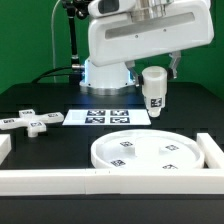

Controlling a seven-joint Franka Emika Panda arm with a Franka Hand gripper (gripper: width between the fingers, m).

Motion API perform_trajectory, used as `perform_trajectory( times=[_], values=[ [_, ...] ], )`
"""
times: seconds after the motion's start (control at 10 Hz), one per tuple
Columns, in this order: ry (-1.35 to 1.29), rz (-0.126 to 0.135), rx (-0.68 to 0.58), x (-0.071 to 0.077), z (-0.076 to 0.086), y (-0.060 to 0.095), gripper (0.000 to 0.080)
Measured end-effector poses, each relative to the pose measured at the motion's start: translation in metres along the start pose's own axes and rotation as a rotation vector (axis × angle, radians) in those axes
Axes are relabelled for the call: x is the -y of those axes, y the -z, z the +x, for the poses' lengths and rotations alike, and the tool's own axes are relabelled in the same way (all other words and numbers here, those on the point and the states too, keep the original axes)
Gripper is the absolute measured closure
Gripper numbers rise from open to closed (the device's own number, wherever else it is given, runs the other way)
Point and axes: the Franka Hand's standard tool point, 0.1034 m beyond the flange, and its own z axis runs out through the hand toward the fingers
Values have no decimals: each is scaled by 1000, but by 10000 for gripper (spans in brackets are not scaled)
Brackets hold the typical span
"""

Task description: Assemble round table

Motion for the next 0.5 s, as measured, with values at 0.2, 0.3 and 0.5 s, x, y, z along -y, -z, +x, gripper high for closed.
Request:
perform_trajectory(
  times=[0.2, 0.3, 0.5],
  values=[
    [4, -43, -140, -7, 1, -5, 390],
    [16, -72, -231, -12, 5, -3, 390],
    [41, -92, -263, -16, 0, -7, 390]
  ],
)
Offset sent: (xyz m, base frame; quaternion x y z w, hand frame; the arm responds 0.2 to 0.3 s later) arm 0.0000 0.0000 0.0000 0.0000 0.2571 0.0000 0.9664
